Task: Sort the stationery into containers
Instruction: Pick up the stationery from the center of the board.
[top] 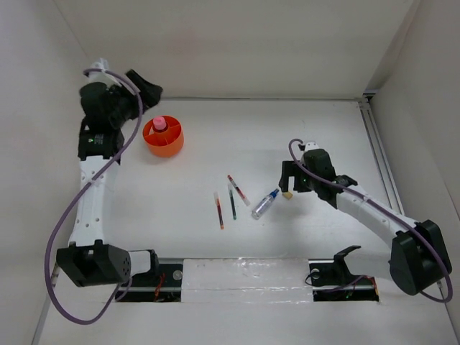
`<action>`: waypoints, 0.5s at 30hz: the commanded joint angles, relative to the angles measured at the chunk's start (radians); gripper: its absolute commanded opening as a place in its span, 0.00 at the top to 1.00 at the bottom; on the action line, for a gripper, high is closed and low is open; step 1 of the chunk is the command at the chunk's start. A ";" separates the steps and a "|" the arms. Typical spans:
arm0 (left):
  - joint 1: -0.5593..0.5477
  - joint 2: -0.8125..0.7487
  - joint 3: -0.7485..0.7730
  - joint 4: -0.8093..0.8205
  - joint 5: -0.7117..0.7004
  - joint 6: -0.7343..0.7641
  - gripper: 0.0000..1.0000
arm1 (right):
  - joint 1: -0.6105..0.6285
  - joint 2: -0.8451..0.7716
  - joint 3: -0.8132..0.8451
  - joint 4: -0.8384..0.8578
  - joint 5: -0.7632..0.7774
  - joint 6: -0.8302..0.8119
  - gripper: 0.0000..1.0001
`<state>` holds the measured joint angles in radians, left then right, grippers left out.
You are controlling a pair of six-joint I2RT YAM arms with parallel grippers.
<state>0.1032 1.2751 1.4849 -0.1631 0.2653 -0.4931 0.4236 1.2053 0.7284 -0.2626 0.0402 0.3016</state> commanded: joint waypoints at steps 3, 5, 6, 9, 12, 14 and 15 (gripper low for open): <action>-0.209 -0.065 -0.150 -0.079 0.134 -0.036 0.00 | -0.013 0.014 -0.032 0.029 0.006 -0.013 0.05; -0.243 -0.104 -0.182 -0.096 0.124 -0.025 0.00 | -0.013 0.014 -0.032 0.029 0.006 -0.013 0.09; -0.243 -0.121 -0.205 -0.096 0.135 -0.025 0.00 | -0.013 0.014 -0.032 0.029 0.006 -0.013 0.11; -0.243 -0.178 -0.302 -0.110 0.135 0.008 0.00 | -0.013 0.051 -0.032 0.019 0.027 -0.013 0.16; -0.243 -0.236 -0.400 -0.134 0.059 0.045 0.00 | 0.000 0.092 -0.003 -0.006 0.027 -0.036 0.24; -0.243 -0.276 -0.448 -0.144 -0.006 0.045 0.00 | 0.009 0.112 0.008 -0.018 0.050 -0.036 0.26; -0.243 -0.316 -0.490 -0.144 -0.024 0.045 0.00 | 0.009 0.134 0.017 -0.018 0.050 -0.036 0.27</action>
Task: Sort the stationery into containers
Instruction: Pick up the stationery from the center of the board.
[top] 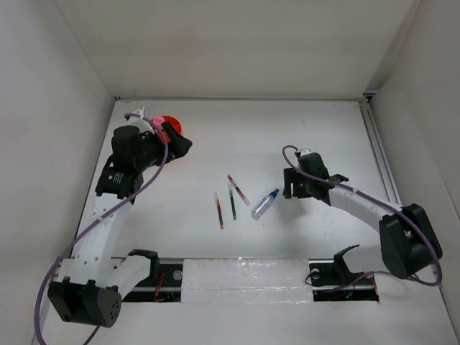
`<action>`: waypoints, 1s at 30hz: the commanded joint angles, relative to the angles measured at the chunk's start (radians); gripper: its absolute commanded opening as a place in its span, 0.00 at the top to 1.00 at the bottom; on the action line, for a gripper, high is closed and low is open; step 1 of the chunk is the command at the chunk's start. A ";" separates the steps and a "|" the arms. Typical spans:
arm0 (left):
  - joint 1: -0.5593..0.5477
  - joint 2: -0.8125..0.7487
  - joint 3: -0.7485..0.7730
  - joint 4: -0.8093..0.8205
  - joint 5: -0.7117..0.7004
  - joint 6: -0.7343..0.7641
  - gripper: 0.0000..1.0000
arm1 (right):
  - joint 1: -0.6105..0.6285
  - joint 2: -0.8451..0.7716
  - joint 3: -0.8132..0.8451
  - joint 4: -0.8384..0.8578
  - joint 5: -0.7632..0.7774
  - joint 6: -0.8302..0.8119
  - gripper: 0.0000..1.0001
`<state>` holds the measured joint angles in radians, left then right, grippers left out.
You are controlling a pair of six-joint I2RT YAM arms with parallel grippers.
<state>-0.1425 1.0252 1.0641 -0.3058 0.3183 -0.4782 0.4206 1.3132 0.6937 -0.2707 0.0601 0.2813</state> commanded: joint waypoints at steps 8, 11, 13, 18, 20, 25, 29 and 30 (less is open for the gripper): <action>0.003 -0.129 -0.121 -0.024 -0.199 0.053 0.00 | 0.049 0.128 0.112 -0.044 0.075 -0.025 0.33; 0.003 -0.129 -0.121 -0.024 -0.168 0.053 0.00 | 0.060 0.164 0.142 -0.065 0.109 -0.048 0.33; 0.003 -0.129 -0.121 -0.024 -0.168 0.053 0.00 | 0.069 0.178 0.155 -0.074 0.109 -0.048 0.33; 0.003 -0.129 -0.121 -0.024 -0.186 0.053 0.00 | 0.069 0.215 0.164 -0.084 0.109 -0.048 0.33; 0.003 -0.129 -0.121 -0.024 -0.186 0.053 0.00 | 0.078 0.215 0.164 -0.094 0.109 -0.048 0.33; 0.003 -0.129 -0.121 -0.024 -0.176 0.062 0.00 | 0.078 0.215 0.164 -0.094 0.075 -0.048 0.34; 0.003 -0.139 -0.121 -0.024 -0.167 0.062 0.00 | 0.096 0.236 0.182 -0.122 0.066 -0.048 0.41; 0.003 -0.139 -0.121 -0.024 -0.166 0.062 0.00 | 0.096 0.236 0.182 -0.122 0.066 -0.048 0.45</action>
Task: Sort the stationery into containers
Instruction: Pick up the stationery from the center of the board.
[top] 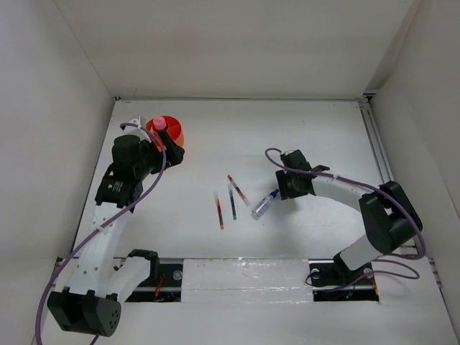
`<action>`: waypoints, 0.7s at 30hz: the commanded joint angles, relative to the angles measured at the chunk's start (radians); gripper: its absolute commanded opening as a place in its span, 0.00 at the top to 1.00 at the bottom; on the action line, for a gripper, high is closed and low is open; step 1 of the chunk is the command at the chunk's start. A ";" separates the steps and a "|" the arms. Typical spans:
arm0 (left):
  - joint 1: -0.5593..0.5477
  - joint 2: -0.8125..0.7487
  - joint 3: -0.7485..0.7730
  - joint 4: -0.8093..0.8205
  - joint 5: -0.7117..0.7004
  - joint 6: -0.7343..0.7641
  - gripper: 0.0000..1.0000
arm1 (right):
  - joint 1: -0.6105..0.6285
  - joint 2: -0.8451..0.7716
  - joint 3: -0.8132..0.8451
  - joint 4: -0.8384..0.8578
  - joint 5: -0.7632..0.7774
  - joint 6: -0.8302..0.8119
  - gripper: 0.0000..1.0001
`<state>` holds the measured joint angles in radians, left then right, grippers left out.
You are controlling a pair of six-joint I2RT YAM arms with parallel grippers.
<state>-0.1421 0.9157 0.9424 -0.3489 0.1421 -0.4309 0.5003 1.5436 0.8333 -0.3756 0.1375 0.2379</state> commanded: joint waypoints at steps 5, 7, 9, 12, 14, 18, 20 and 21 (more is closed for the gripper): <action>0.003 -0.038 0.001 0.019 0.010 0.015 0.00 | 0.017 0.015 0.043 -0.028 -0.003 0.005 0.49; 0.003 -0.038 0.001 0.019 0.010 0.015 0.00 | 0.017 0.015 0.052 -0.028 -0.003 0.005 0.51; 0.003 -0.038 0.001 0.019 0.010 0.015 0.00 | 0.017 0.024 0.061 -0.039 -0.003 0.005 0.53; 0.003 -0.038 0.001 0.019 0.010 0.024 0.00 | 0.017 0.033 0.061 -0.039 -0.003 -0.005 0.65; 0.003 -0.038 0.001 0.019 0.010 0.024 0.00 | 0.017 0.033 0.061 -0.039 -0.003 -0.005 0.67; 0.003 -0.038 0.001 0.019 0.010 0.024 0.00 | 0.026 0.033 0.061 -0.039 -0.003 -0.005 0.85; 0.003 -0.038 0.001 0.019 0.010 0.024 0.00 | 0.026 0.024 0.061 -0.039 -0.003 -0.005 0.92; 0.003 -0.038 0.001 0.019 0.037 0.024 0.00 | 0.026 0.009 0.061 -0.039 -0.003 0.007 0.99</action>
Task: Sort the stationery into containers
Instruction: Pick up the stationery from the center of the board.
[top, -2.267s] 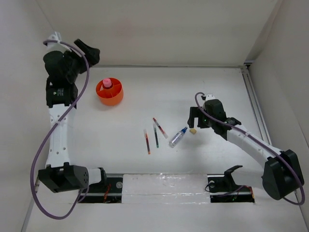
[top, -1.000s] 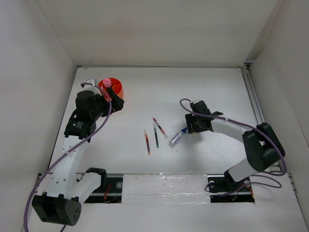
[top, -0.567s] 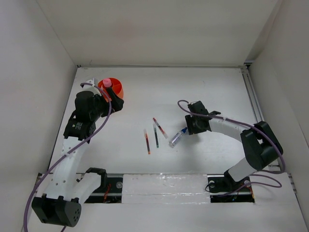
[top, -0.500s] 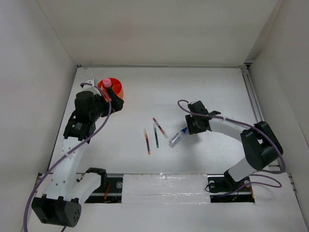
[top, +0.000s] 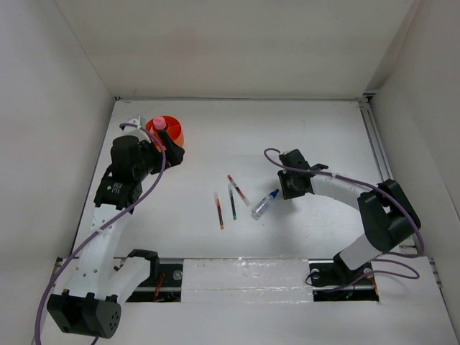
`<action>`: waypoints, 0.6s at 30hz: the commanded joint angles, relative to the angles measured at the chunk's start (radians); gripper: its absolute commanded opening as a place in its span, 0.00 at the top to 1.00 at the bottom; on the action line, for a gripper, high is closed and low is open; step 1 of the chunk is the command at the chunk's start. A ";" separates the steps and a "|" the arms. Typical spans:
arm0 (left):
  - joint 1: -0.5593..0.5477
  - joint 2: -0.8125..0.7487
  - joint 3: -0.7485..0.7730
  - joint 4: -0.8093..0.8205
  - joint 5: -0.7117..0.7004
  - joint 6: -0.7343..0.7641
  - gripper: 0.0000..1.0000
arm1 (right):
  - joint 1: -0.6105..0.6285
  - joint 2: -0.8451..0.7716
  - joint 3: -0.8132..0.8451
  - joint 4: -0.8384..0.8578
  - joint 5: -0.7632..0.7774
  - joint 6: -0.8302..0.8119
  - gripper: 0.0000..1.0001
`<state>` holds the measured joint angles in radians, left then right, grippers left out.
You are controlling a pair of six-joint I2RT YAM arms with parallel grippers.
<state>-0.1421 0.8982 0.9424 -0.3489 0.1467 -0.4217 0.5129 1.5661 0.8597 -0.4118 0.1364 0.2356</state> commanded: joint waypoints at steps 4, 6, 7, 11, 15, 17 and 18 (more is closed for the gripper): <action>0.003 -0.012 0.001 0.077 0.192 0.015 0.00 | 0.024 -0.116 0.025 -0.013 0.029 0.030 1.00; 0.003 0.010 -0.010 0.141 0.293 -0.009 0.00 | 0.024 -0.196 0.025 -0.022 0.038 0.040 1.00; 0.003 0.019 -0.010 0.166 0.394 -0.038 0.00 | 0.024 -0.221 0.038 -0.022 0.038 0.041 1.00; 0.003 0.059 -0.054 0.354 0.601 -0.149 0.00 | 0.045 -0.304 0.084 -0.036 0.007 0.030 1.00; 0.003 0.059 -0.228 0.816 0.786 -0.435 0.00 | 0.070 -0.388 0.093 0.095 -0.162 0.001 1.00; -0.011 0.073 -0.263 1.023 0.785 -0.584 0.00 | 0.091 -0.429 0.082 0.175 -0.199 0.033 1.00; -0.025 0.088 -0.263 1.036 0.772 -0.585 0.00 | 0.120 -0.429 0.094 0.176 -0.181 0.042 1.00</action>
<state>-0.1501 0.9764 0.6979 0.3176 0.8009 -0.8040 0.5880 1.1702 0.9157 -0.3626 0.0345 0.2596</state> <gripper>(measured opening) 0.997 0.324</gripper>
